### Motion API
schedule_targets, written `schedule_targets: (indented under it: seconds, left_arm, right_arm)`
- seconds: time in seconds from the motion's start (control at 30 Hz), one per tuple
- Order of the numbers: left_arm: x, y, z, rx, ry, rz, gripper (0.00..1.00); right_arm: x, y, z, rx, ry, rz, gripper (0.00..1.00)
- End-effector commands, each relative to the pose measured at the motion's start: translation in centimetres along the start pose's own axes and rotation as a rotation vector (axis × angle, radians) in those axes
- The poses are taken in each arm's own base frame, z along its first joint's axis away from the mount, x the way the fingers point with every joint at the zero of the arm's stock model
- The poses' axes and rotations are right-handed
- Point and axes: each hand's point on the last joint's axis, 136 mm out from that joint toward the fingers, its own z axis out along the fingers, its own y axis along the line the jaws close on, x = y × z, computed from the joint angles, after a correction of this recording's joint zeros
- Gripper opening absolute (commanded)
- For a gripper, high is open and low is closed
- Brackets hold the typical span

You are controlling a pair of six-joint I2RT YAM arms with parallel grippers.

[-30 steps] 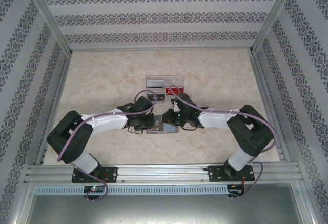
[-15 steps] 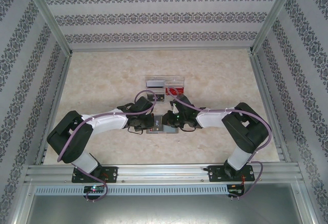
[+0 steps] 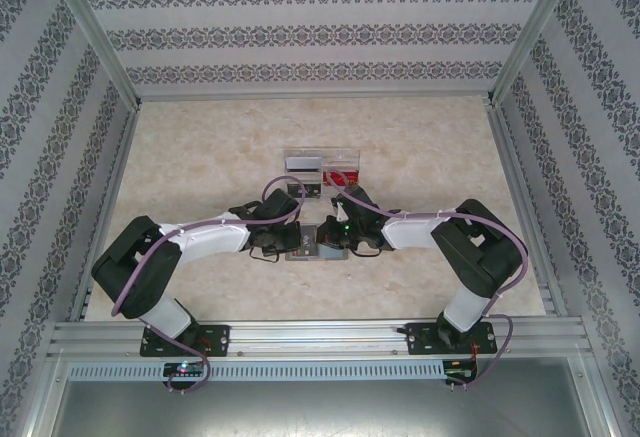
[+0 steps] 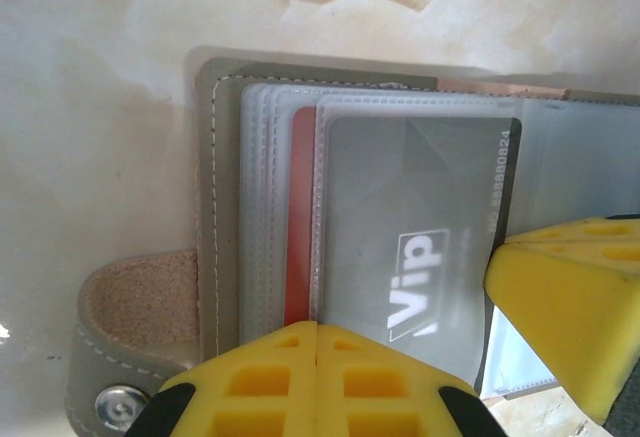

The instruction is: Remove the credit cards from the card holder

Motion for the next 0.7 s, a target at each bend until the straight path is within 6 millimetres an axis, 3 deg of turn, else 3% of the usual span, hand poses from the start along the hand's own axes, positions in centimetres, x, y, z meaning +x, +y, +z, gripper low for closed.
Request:
schedule_targets:
  seconds: [0.0, 0.4, 0.57, 0.67]
  left_arm:
    - [1.7, 3.6, 0.5, -0.164, 0.046, -0.035, 0.00]
    - [1.9, 3.9, 0.7, -0.175, 0.049, -0.046, 0.00]
    - [1.7, 3.5, 0.8, -0.163, 0.053, -0.041, 0.00]
    - [1.6, 3.1, 0.7, -0.151, 0.056, -0.033, 0.00]
  right_arm:
    - [0.4, -1.1, -0.6, 0.018, 0.004, 0.004, 0.00]
    - [0.4, -1.9, -2.2, 0.018, -0.012, 0.006, 0.00]
    - [0.2, -1.2, -1.7, -0.013, -0.003, 0.001, 0.11]
    - [0.2, -0.9, -1.4, -0.018, 0.006, -0.004, 0.11]
